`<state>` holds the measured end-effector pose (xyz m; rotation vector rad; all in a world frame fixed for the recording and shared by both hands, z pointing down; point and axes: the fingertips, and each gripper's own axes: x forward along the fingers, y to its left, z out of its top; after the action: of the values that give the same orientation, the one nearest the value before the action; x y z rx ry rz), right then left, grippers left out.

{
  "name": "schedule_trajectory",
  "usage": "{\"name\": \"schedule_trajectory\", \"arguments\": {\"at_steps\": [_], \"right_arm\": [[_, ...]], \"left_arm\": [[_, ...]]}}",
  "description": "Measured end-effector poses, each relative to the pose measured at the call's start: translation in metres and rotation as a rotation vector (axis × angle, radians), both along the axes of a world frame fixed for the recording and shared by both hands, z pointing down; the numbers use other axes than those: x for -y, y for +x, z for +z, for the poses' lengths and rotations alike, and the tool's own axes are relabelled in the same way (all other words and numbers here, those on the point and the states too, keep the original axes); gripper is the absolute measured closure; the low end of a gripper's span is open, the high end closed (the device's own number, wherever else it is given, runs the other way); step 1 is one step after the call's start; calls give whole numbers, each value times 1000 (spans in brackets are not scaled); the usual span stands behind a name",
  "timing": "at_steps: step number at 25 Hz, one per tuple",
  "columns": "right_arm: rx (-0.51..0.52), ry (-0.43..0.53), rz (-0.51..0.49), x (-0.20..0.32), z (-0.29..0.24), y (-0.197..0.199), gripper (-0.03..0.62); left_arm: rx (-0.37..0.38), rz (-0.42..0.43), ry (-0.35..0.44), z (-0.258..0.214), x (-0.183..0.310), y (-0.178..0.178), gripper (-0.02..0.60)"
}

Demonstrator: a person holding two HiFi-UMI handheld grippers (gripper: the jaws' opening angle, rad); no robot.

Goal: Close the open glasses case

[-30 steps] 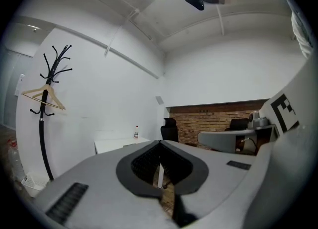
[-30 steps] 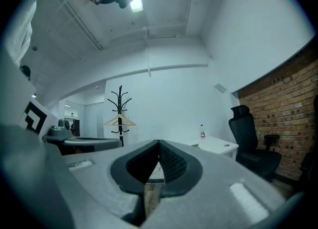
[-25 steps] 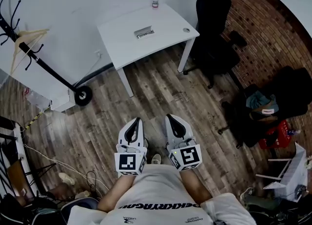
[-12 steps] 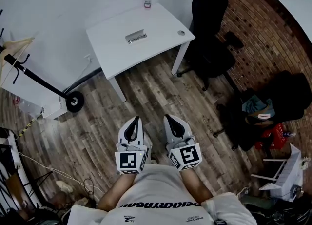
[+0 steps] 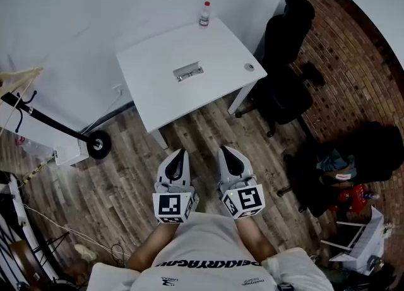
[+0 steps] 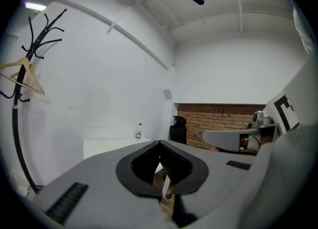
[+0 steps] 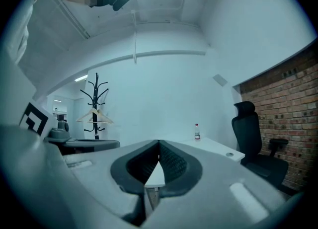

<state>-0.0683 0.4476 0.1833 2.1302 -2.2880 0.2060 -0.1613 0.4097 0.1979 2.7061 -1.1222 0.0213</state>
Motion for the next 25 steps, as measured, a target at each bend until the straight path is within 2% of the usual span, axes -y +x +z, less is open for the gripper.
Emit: {"name": "schedule_trajectory", "arguments": {"at_steps": [6,11,16,25], "right_arm": [[-5,1,4,91,-8,13,592],[-2,-11,26,144,-2,25,592],[1,-18,34,177,9,32,592],[6,-26,14,217,20,51,592]], "left_arm": [[-17,16,4,-9,96,21,584],[-23,38,-5,-7,153,33,584],[-28,52,-17,2,187,44,584],[-17,5,-58,23,226,57,584]]}}
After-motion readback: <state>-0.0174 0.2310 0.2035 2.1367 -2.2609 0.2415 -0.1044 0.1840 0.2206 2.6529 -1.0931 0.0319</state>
